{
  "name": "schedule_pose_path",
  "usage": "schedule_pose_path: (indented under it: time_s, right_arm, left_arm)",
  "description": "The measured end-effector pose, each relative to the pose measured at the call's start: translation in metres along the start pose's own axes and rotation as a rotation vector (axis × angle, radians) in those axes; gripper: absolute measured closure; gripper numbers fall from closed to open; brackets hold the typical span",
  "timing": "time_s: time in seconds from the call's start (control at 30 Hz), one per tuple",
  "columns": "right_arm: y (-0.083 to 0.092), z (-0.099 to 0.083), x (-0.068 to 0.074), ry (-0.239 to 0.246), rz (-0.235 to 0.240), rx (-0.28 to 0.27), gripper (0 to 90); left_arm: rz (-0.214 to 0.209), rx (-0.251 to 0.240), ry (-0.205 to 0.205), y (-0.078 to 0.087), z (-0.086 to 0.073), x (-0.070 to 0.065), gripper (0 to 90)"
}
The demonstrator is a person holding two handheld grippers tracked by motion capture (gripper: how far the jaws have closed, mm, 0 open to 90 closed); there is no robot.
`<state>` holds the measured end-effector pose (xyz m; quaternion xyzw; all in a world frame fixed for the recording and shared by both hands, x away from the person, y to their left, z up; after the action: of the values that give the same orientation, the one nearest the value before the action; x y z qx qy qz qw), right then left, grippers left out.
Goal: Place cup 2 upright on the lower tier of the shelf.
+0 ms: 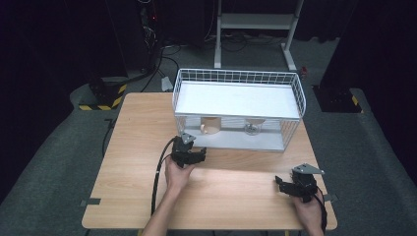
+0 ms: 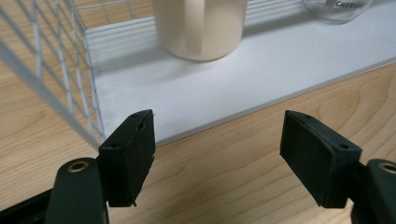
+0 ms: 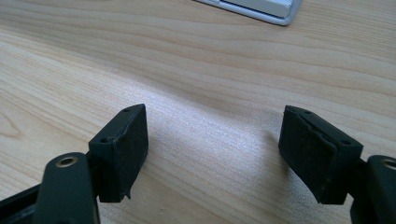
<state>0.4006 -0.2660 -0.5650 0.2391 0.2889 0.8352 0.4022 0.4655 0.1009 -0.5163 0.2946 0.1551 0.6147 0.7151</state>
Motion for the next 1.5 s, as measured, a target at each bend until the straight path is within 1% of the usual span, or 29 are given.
schedule_pose_path:
  time_s: [0.07,0.1,0.2,0.27,0.33,0.37,0.43,0.7,0.87,1.0,1.1,1.27,1.33,1.5]
  right_arm:
    - [0.000,0.000,0.000,0.000,0.000,0.000,24.2]
    - [0.000,0.000,0.000,0.000,0.000,0.000,24.2]
    - [0.000,0.000,0.000,0.000,0.000,0.000,24.2]
    - [0.000,0.000,0.000,0.000,0.000,0.000,24.2]
    - [0.000,0.000,0.000,0.000,0.000,0.000,24.2]
    - [0.000,0.000,0.000,0.000,0.000,0.000,24.2]
    - [0.000,0.000,0.000,0.000,0.000,0.000,24.2]
    - [0.000,0.000,0.000,0.000,0.000,0.000,24.2]
    - [0.000,0.000,0.000,0.000,0.000,0.000,24.2]
    - [0.000,0.000,0.000,0.000,0.000,0.000,24.2]
    - [0.000,0.000,0.000,0.000,0.000,0.000,24.2]
    - [0.000,0.000,0.000,0.000,0.000,0.000,24.2]
    - [0.000,0.000,0.000,0.000,0.000,0.000,24.2]
    - [0.000,0.000,0.000,0.000,0.000,0.000,24.2]
  left_arm:
    - [-0.003,-0.001,0.010,0.002,-0.001,0.002,26.8]
    - [0.000,-0.004,0.006,0.003,-0.001,0.003,26.8]
    - [-0.001,-0.010,0.016,0.007,-0.004,0.006,26.6]
    - [-0.001,-0.012,0.028,0.008,-0.006,0.007,26.4]
    - [0.003,-0.011,0.026,0.010,-0.008,0.011,26.3]
    - [0.000,-0.010,0.037,0.011,-0.009,0.011,26.2]
    - [0.003,-0.010,0.036,0.013,-0.010,0.014,25.9]
    - [0.003,-0.018,0.057,0.022,-0.016,0.021,25.3]
    - [0.003,-0.024,0.063,0.027,-0.020,0.026,25.3]
    - [0.004,-0.025,0.074,0.029,-0.023,0.028,25.3]
    - [-0.006,-0.015,0.086,0.031,-0.025,0.029,25.5]
    - [-0.008,-0.017,0.087,0.035,-0.029,0.030,25.4]
    - [-0.006,-0.013,0.081,0.036,-0.031,0.031,25.1]
    - [-0.013,-0.016,0.094,0.040,-0.034,0.031,25.1]
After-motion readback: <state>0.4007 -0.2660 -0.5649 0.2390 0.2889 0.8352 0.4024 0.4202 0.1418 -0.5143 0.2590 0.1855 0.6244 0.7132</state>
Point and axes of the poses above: each handheld gripper's, and its own axes: y roughly backward along the jaws, z roughly out of its top, x roughly to its left, the point moved 6 cm from there along -y, roughly forward along the jaws, and after that the axes turned 15 degrees about z, right-handed, at the moved point
